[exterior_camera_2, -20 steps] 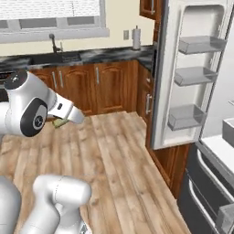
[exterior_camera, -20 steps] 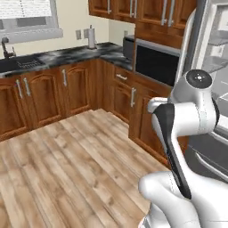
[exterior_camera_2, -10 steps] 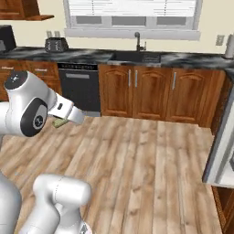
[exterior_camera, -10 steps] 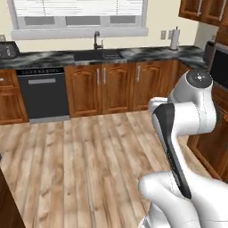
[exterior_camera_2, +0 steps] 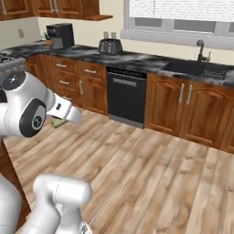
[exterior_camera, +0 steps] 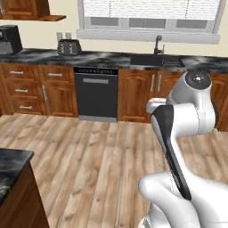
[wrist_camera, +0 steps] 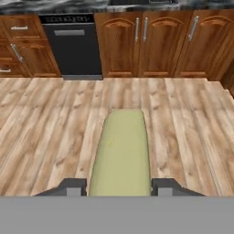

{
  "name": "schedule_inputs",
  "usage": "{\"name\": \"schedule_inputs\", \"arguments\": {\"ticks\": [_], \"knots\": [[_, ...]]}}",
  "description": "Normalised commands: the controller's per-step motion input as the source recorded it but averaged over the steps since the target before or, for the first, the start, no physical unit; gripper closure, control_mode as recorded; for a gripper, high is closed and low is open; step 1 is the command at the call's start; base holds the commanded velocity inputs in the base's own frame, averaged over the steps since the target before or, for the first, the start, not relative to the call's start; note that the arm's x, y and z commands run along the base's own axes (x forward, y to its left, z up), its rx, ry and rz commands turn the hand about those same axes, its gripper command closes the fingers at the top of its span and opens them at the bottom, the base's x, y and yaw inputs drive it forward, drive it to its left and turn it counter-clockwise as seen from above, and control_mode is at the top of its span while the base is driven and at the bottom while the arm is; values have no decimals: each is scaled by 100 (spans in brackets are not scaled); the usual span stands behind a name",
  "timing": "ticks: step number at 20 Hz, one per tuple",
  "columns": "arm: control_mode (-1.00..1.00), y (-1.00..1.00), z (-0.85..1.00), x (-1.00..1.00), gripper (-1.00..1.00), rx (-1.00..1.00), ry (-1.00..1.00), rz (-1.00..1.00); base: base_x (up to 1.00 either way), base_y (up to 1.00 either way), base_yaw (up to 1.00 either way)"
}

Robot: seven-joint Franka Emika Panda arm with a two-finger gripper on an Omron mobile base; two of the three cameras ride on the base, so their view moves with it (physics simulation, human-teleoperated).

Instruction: Retrieve the butter from the fridge and place it on a plate on the dining table. Then retrieve the butter knife by the fridge and place it near the plate.

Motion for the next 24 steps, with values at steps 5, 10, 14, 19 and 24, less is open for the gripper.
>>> {"name": "schedule_inputs", "arguments": {"ticks": [5,10,14,19,24], "knots": [[100,0,0,0,100,0,0,0,49,0,49],[100,0,0,0,100,0,0,0,0,0,63],[100,0,0,0,100,0,0,0,0,0,65],[100,0,0,0,100,0,0,0,0,0,68],[100,0,0,0,100,0,0,0,-1,16,74]]}}
